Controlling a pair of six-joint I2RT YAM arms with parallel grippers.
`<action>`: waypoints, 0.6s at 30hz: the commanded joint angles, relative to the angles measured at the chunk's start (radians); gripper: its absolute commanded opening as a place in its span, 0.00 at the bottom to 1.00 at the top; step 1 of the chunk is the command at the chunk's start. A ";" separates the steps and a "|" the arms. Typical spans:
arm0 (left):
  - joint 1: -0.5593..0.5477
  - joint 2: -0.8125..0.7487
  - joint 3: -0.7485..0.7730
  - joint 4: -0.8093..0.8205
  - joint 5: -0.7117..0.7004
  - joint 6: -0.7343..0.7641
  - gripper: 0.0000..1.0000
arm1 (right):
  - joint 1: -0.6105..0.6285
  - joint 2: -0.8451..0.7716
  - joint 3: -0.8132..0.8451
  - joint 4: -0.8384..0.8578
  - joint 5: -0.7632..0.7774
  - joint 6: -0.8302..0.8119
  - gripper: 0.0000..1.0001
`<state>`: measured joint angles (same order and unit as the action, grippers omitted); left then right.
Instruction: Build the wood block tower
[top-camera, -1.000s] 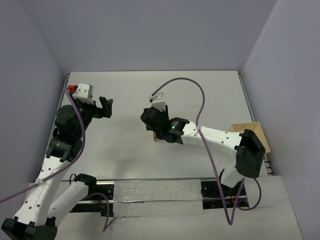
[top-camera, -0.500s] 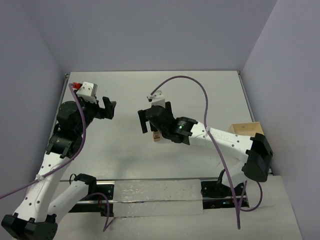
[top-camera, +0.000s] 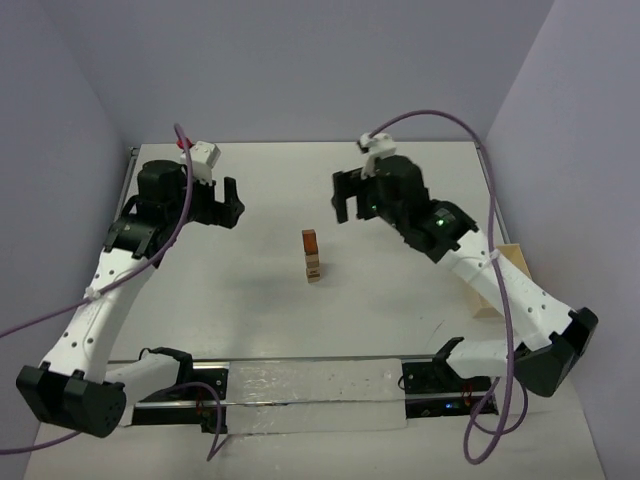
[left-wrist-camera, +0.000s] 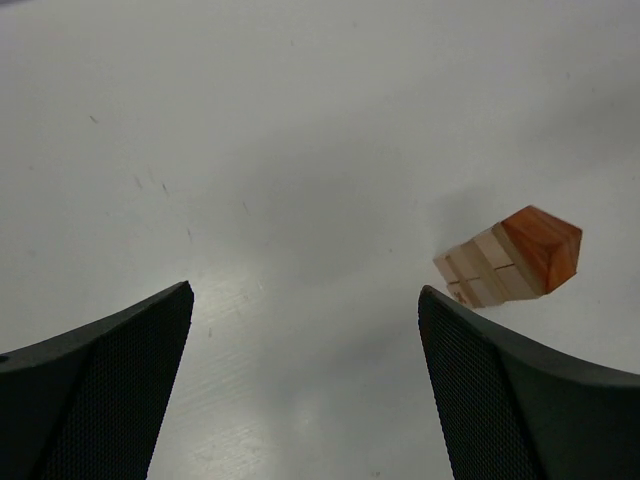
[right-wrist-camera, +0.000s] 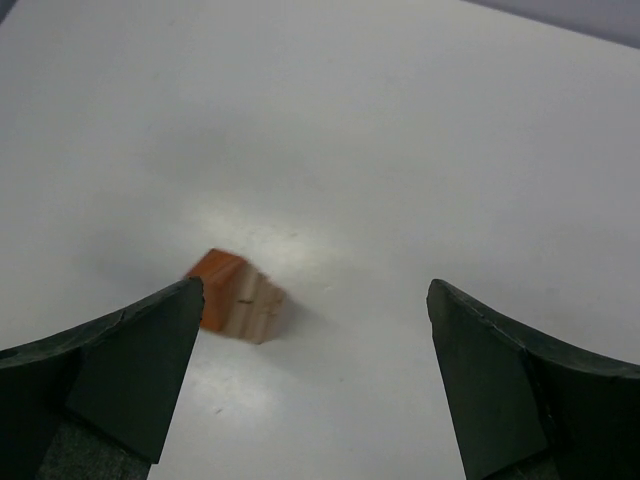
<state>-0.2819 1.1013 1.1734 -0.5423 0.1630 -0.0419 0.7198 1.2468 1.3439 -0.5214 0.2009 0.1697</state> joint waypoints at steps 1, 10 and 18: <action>0.012 0.097 0.077 -0.109 -0.019 -0.020 0.99 | -0.222 -0.066 -0.042 -0.068 -0.170 -0.081 1.00; 0.043 0.153 -0.031 0.012 -0.104 -0.076 0.99 | -0.555 -0.035 -0.222 -0.072 -0.366 -0.159 1.00; 0.179 0.151 -0.147 0.064 -0.071 -0.060 0.99 | -0.560 -0.008 -0.319 -0.019 -0.406 -0.156 1.00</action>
<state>-0.1771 1.2774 1.0529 -0.5539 0.0644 -0.0975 0.1627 1.2426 1.0403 -0.5892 -0.1536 0.0304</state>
